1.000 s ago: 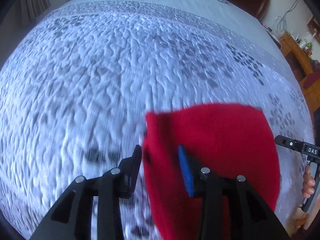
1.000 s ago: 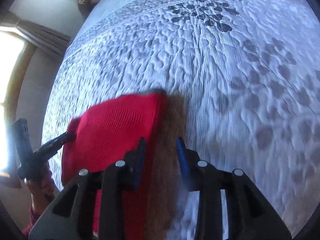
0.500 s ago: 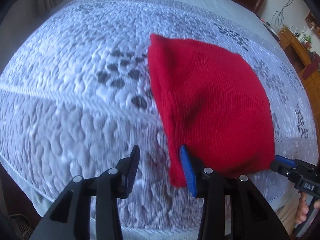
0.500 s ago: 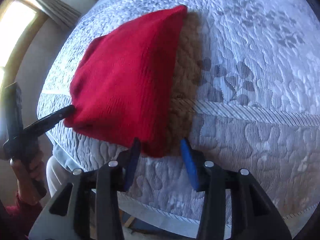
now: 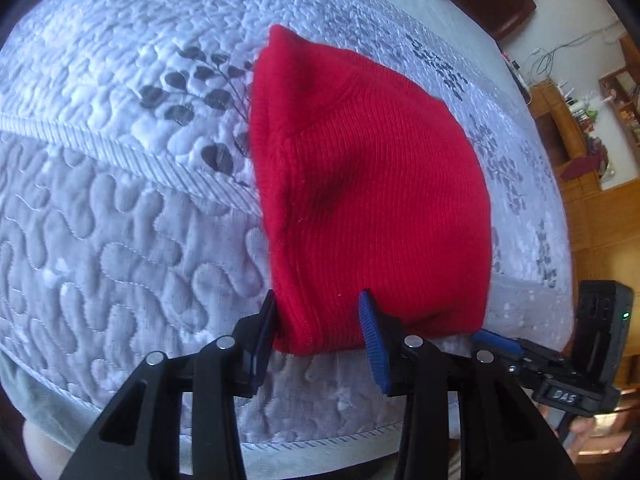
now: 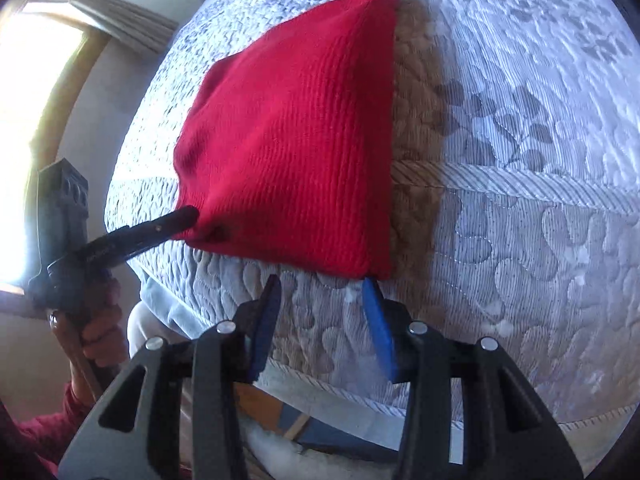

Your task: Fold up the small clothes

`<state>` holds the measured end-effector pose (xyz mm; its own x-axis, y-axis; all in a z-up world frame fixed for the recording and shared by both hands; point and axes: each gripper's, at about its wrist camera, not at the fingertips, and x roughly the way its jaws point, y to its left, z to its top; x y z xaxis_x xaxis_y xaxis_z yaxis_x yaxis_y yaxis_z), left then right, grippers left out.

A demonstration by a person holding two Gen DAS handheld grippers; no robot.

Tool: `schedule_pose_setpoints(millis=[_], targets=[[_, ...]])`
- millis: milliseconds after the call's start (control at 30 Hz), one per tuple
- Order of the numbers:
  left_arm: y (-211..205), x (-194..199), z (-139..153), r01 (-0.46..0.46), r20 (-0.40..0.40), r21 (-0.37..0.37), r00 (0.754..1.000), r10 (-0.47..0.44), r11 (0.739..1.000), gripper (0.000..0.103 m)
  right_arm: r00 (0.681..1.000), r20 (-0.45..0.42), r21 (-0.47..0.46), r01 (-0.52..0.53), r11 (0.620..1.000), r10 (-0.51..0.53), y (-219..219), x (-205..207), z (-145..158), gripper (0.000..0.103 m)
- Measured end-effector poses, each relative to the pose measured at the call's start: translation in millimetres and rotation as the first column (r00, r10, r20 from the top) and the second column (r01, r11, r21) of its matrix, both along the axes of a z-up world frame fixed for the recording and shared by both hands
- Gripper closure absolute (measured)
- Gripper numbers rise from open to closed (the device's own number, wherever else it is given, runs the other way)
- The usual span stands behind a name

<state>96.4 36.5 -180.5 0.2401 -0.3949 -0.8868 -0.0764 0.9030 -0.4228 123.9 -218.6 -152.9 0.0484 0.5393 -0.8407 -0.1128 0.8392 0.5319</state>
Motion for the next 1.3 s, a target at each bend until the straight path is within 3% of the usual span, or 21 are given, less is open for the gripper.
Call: schedule_pose_setpoints(millis=[33, 133, 200, 367, 500, 600, 733, 900, 1067, 1300], targets=[[-1, 1, 0, 0.0, -0.006, -0.016, 1.0, -0.001, 1.0, 0.066, 1.0, -0.003, -0.001, 0.003, 1.0, -0.003, 0, 1, -1, 0.06], [-5, 3, 2, 0.007, 0.001, -0.001, 1.0, -0.007, 1.0, 0.088, 1.0, -0.008, 0.004, 0.005, 1.0, -0.005, -1, 4, -4, 0.06], [-5, 4, 2, 0.002, -0.001, 0.007, 1.0, -0.002, 1.0, 0.092, 1.0, -0.002, 0.011, 0.0, 1.0, 0.0, -3, 3, -1, 0.06], [10, -3, 11, 0.002, 0.036, 0.021, 0.999, -0.003, 1.0, 0.094, 1.0, -0.018, 0.033, 0.014, 0.999, -0.013, -4, 7, -2, 0.06], [26, -2, -12, -0.048, -0.039, -0.043, 0.998, 0.046, 0.998, 0.094, 1.0, 0.013, 0.014, 0.004, 1.0, -0.004, -4, 5, 5, 0.064], [15, -2, -5, -0.015, -0.002, -0.021, 1.0, 0.015, 1.0, 0.094, 1.0, 0.019, 0.024, -0.001, 1.0, 0.0, -2, 4, 11, 0.063], [1, -3, 0, 0.02, 0.024, 0.03, 0.999, -0.02, 0.999, 0.094, 0.996, -0.059, 0.111, 0.069, 0.991, -0.063, -10, 15, 5, 0.061], [2, -4, 1, 0.029, 0.033, 0.046, 0.999, -0.03, 0.999, 0.093, 0.991, -0.105, 0.074, 0.092, 0.993, -0.084, -4, 24, -4, 0.063], [-5, -2, 4, 0.052, 0.042, 0.093, 0.998, -0.056, 0.994, 0.092, 0.992, -0.085, 0.032, 0.092, 0.995, -0.089, -10, 18, 2, 0.064], [-19, 0, 4, 0.077, 0.045, 0.174, 0.995, -0.086, 0.982, 0.09, 0.998, -0.045, -0.048, 0.041, 0.998, -0.043, 1, 21, -2, 0.052]])
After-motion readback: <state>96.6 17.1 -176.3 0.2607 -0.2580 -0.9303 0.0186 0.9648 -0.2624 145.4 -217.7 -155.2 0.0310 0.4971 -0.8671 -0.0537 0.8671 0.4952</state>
